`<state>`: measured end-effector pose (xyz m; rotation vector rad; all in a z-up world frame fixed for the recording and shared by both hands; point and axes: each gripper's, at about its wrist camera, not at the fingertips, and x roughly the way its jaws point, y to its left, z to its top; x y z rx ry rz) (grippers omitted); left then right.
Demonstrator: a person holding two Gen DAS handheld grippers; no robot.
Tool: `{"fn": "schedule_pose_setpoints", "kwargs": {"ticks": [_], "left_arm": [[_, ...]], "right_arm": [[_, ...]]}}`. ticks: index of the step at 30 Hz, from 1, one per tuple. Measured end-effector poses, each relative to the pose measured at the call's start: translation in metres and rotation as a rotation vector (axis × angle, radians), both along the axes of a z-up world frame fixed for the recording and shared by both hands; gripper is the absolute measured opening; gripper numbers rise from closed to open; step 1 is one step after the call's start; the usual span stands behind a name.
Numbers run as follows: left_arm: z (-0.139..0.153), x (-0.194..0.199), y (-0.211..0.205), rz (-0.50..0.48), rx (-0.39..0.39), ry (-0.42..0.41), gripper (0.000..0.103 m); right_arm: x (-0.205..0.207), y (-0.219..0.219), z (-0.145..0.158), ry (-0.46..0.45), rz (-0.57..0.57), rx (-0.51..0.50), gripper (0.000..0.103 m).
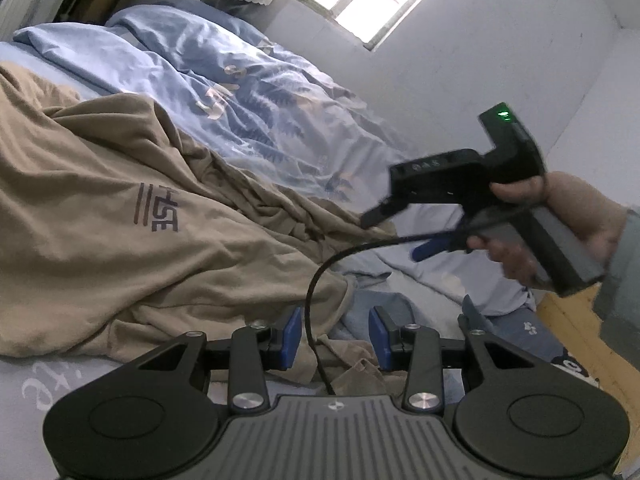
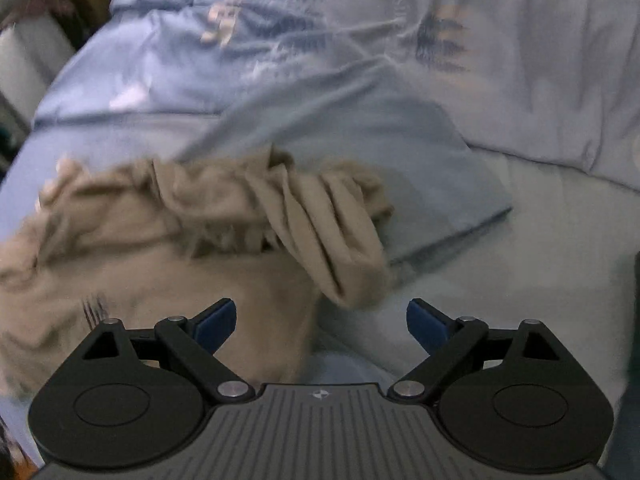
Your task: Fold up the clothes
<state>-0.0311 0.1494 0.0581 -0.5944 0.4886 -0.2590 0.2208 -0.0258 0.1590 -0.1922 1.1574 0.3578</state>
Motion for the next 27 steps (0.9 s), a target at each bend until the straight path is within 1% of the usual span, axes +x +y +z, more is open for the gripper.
{"fn": "schedule_pose_setpoints", "kwargs": {"ticks": [2,5,8,10,12,15,19,21,24,27], "left_arm": [[-0.001,0.002,-0.003,-0.005,0.015,0.011,0.035],[-0.003,0.002,-0.005,-0.008,0.040,0.021,0.035],[-0.001,0.000,-0.001,0.012,0.045,0.001,0.035],[0.001,0.000,0.001,0.025,0.044,-0.004,0.035],[0.001,0.001,0.002,0.031,0.044,0.007,0.035],[0.001,0.003,-0.001,0.018,0.030,0.016,0.035],[-0.001,0.006,-0.014,-0.017,0.003,0.030,0.035],[-0.002,0.008,-0.027,-0.049,0.023,0.032,0.035],[-0.004,0.013,-0.053,-0.099,0.077,0.040,0.035],[-0.010,0.021,-0.077,-0.106,0.132,0.066,0.035]], "right_arm": [[-0.015,-0.008,0.011,-0.074,-0.001,-0.006,0.094],[-0.043,-0.028,0.037,-0.218,-0.014,0.083,0.094],[-0.092,-0.059,0.065,-0.292,0.012,0.216,0.094],[-0.131,-0.078,0.082,-0.342,0.050,0.257,0.094],[-0.172,-0.096,0.100,-0.411,0.093,0.285,0.094],[-0.238,-0.124,0.131,-0.492,0.144,0.315,0.094],[-0.311,-0.157,0.179,-0.587,0.141,0.342,0.094],[-0.344,-0.172,0.202,-0.638,0.130,0.344,0.094],[-0.389,-0.188,0.227,-0.710,0.126,0.339,0.094],[-0.427,-0.201,0.240,-0.755,0.128,0.308,0.094]]}}
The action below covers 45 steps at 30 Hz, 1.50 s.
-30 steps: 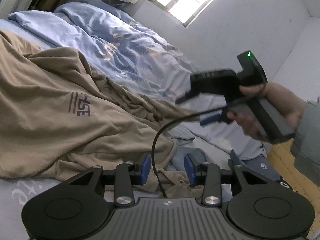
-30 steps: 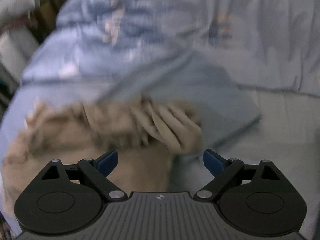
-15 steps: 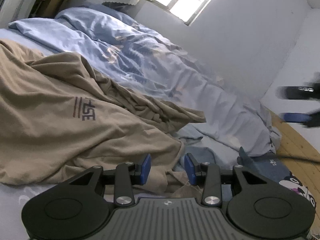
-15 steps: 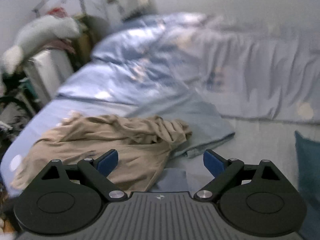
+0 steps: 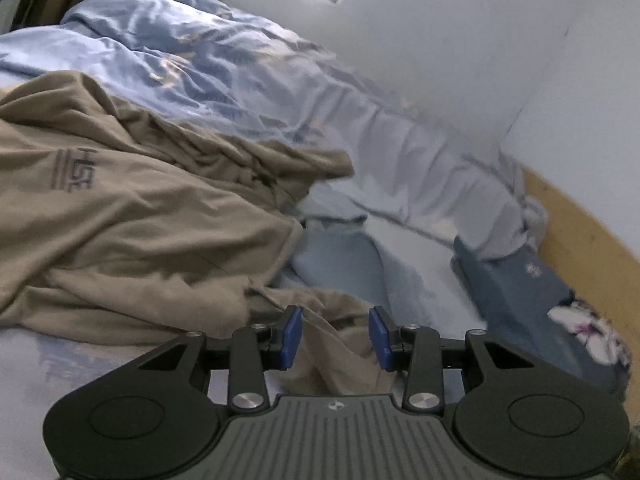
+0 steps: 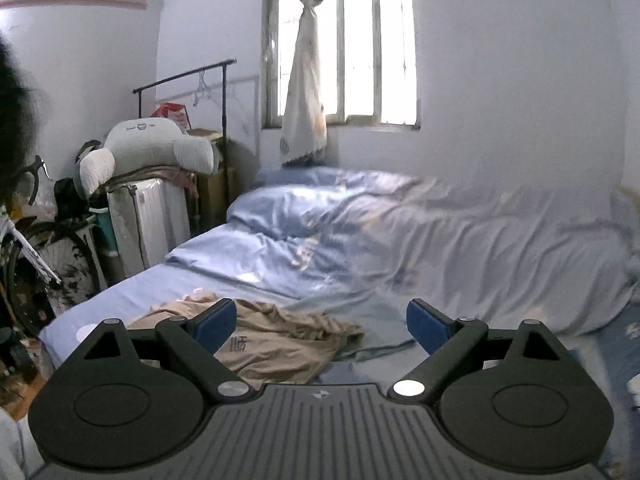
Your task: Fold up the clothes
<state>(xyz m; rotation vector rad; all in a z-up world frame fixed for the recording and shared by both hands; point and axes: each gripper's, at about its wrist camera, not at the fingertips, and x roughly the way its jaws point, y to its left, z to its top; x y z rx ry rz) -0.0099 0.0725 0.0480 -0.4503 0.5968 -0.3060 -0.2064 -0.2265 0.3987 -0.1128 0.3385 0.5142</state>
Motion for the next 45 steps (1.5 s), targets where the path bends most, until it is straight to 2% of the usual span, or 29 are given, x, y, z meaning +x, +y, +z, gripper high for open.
{"fn": "schedule_pose_setpoints", "kwargs": {"ticks": [2,5,6,7,9,13,15,17,20,23,27,35,38,41,45], "left_arm": [[-0.006,0.007,-0.012,0.034,0.026,0.034,0.035],[-0.014,0.017,-0.025,0.047,0.017,0.064,0.030],[-0.016,0.018,-0.029,0.048,0.017,0.069,0.016],[-0.018,0.019,-0.033,0.051,0.016,0.078,0.010],[-0.020,0.015,-0.038,0.053,-0.013,0.077,0.005],[-0.009,-0.002,-0.050,-0.033,-0.050,0.001,0.001],[0.001,-0.017,-0.053,-0.145,-0.109,-0.050,0.001],[0.017,-0.041,-0.057,-0.246,-0.086,-0.117,0.001],[0.032,-0.076,-0.060,-0.358,-0.061,-0.168,0.001],[0.041,-0.108,-0.058,-0.429,-0.072,-0.183,0.001],[0.051,-0.156,-0.058,-0.519,-0.063,-0.205,0.000],[0.060,-0.244,-0.051,-0.680,-0.092,-0.179,0.000],[0.060,-0.262,-0.048,-0.727,-0.083,-0.141,0.000],[0.049,-0.267,-0.043,-0.712,-0.051,-0.078,0.000],[0.047,-0.275,-0.038,-0.742,-0.062,-0.031,0.000]], "right_arm": [[-0.018,-0.008,0.002,-0.004,-0.018,-0.005,0.094],[-0.034,-0.021,-0.001,0.006,-0.057,0.002,0.094],[-0.038,-0.028,-0.003,0.012,-0.075,0.007,0.094],[-0.042,-0.034,-0.005,0.019,-0.093,0.012,0.094],[-0.045,-0.048,-0.014,0.036,-0.135,0.026,0.094],[-0.040,-0.075,-0.043,0.053,-0.207,0.063,0.094],[-0.034,-0.079,-0.069,-0.003,-0.261,0.046,0.094],[-0.024,-0.080,-0.099,-0.043,-0.313,0.019,0.094],[-0.001,-0.081,-0.137,0.005,-0.348,0.019,0.094],[0.021,-0.087,-0.163,0.042,-0.343,0.099,0.094],[0.050,-0.085,-0.180,0.063,-0.309,0.177,0.094],[0.114,-0.046,-0.212,0.124,-0.161,0.288,0.094],[0.134,-0.024,-0.232,0.171,-0.120,0.322,0.094],[0.152,-0.004,-0.257,0.220,-0.094,0.324,0.094],[0.170,0.008,-0.285,0.290,-0.085,0.332,0.093]]}}
